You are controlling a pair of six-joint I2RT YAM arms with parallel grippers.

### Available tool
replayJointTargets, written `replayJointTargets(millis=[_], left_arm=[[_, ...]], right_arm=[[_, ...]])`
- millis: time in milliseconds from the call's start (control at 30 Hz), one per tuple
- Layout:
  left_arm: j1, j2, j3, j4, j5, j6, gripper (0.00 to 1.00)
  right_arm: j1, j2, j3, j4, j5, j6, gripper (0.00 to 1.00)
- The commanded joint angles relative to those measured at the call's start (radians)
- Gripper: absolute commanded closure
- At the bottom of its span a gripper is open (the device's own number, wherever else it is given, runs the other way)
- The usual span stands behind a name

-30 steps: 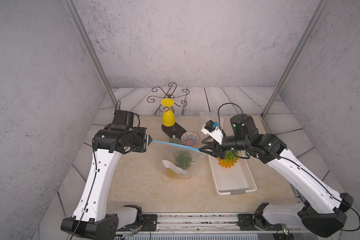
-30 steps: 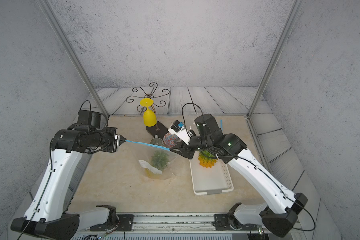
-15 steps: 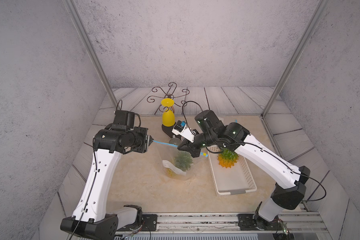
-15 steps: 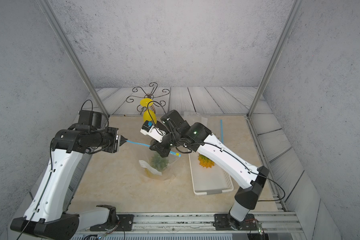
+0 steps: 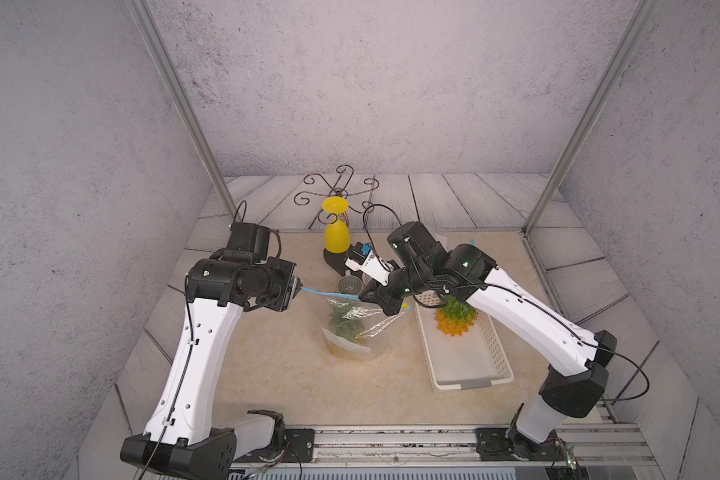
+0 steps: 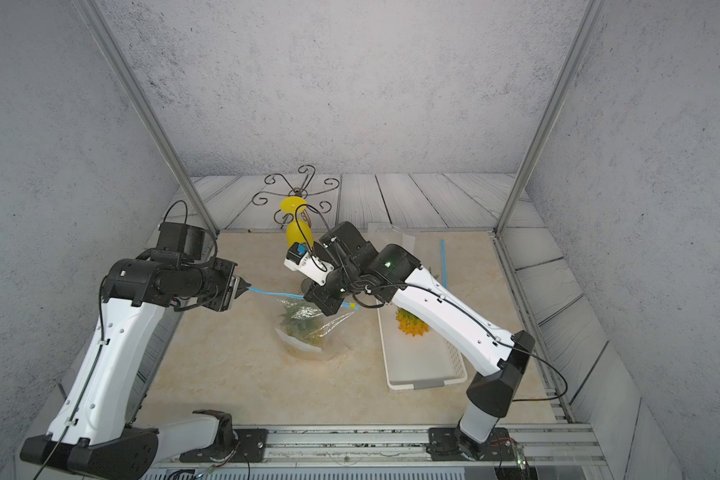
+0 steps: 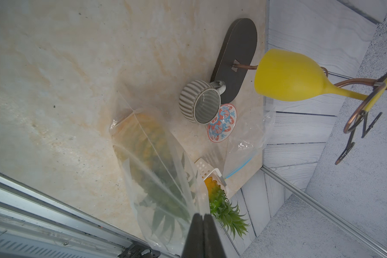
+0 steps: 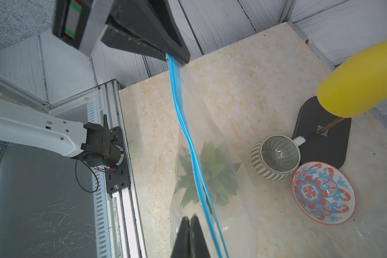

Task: Open the zip-top bag and take out the pineapple
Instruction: Open the zipper of the food storage bag at the center of the board.

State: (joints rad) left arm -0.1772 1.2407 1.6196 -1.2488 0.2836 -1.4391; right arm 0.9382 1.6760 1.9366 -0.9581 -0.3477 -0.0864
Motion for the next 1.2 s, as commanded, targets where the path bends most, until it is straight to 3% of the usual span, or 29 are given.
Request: replayJointTargets(millis=[0, 100, 233, 300, 467, 600, 833, 1167], left_arm=[[-0.005, -0.028, 0.000, 0.002, -0.006, 0.029, 0.98], [-0.005, -0.037, -0.021, 0.010, 0.002, 0.023, 0.91], [-0.005, -0.040, -0.039, 0.013, 0.020, 0.019, 0.71], [-0.005, -0.041, -0.061, 0.031, 0.043, 0.017, 0.66], [-0.016, -0.066, -0.126, 0.057, 0.066, -0.002, 0.66], [-0.021, -0.092, -0.149, 0.039, 0.049, 0.002, 0.79], [-0.027, -0.128, -0.198, 0.062, 0.041, 0.023, 0.81], [-0.031, -0.127, -0.191, 0.047, 0.019, 0.061, 0.91]], right_arm=[[0.008, 0.036, 0.001, -0.015, 0.008, -0.004, 0.97], [0.012, 0.034, -0.007, -0.001, 0.024, -0.010, 0.97], [0.012, 0.052, 0.003, -0.008, 0.047, -0.029, 0.96], [0.013, 0.058, 0.002, 0.002, 0.062, -0.037, 0.94], [0.012, 0.076, 0.000, 0.044, 0.105, -0.053, 0.82], [0.013, 0.057, -0.014, 0.102, 0.124, -0.061, 0.66], [0.014, 0.049, -0.022, 0.119, 0.078, -0.064, 0.68], [0.016, 0.076, 0.011, 0.068, 0.031, -0.086, 0.71]])
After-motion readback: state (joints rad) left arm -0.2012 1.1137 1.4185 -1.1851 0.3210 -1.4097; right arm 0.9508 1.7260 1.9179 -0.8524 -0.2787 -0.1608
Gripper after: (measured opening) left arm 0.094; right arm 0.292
